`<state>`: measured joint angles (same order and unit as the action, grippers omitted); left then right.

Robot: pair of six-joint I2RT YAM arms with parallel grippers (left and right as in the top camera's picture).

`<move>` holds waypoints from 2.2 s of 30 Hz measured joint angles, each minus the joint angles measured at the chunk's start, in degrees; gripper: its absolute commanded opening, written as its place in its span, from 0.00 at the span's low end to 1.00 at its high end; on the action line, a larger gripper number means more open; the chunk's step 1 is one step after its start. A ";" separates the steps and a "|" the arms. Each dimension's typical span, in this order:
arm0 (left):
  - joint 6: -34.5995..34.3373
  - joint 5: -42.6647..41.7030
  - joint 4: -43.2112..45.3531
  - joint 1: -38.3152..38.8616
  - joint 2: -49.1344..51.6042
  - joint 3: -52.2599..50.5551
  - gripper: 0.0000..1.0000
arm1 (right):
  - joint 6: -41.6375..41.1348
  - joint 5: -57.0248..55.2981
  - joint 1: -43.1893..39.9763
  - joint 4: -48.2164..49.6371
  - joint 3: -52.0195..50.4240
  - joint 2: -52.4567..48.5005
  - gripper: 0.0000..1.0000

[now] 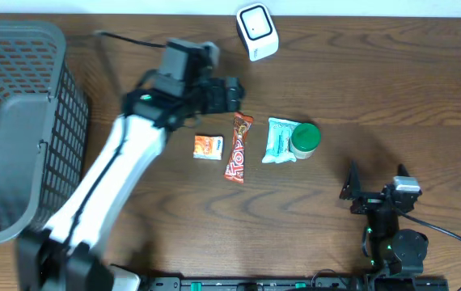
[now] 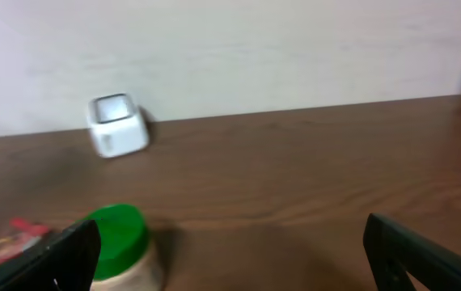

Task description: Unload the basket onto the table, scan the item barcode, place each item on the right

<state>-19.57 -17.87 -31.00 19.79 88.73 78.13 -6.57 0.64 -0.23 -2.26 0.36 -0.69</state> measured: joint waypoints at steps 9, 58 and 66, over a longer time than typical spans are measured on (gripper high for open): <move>3.19 13.73 -6.78 -5.66 -13.16 0.00 0.98 | -2.86 5.64 0.00 -21.00 11.32 -2.84 0.99; 3.56 22.75 -13.86 -5.84 -15.32 0.00 0.98 | 55.76 17.03 7.45 -53.11 75.84 -100.56 0.99; 3.56 22.75 -14.19 -5.84 -15.32 0.00 0.98 | 56.06 13.00 8.39 -50.36 75.87 -105.74 0.99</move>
<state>-16.01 4.89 -45.19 13.96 73.41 78.13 49.50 13.65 8.16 -52.62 76.23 -106.43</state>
